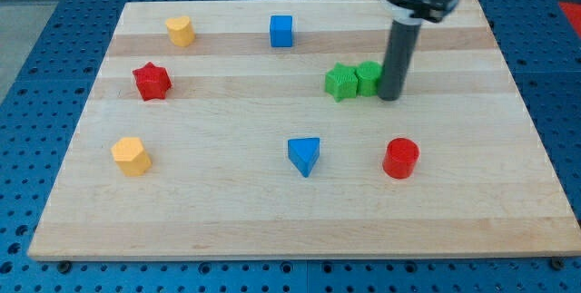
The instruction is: Slide the blue cube towards the center of the board
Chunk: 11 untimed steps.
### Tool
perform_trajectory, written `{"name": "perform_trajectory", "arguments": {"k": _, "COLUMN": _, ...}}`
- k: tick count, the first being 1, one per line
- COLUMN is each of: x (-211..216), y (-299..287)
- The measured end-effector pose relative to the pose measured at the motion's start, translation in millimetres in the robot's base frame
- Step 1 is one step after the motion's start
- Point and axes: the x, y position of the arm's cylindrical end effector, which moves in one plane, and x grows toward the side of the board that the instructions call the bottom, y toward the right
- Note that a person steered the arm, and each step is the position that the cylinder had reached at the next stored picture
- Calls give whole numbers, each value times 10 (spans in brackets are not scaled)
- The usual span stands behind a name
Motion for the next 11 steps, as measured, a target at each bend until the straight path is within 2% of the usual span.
{"name": "perform_trajectory", "arguments": {"k": 2, "x": 47, "y": -26}}
{"name": "perform_trajectory", "arguments": {"k": 4, "x": -108, "y": 1021}}
{"name": "perform_trajectory", "arguments": {"k": 5, "x": -108, "y": 1021}}
{"name": "perform_trajectory", "arguments": {"k": 6, "x": -340, "y": 1027}}
{"name": "perform_trajectory", "arguments": {"k": 7, "x": -946, "y": 1021}}
{"name": "perform_trajectory", "arguments": {"k": 8, "x": -1548, "y": 818}}
{"name": "perform_trajectory", "arguments": {"k": 9, "x": -1898, "y": 257}}
{"name": "perform_trajectory", "arguments": {"k": 10, "x": -1858, "y": -435}}
{"name": "perform_trajectory", "arguments": {"k": 11, "x": -1752, "y": -888}}
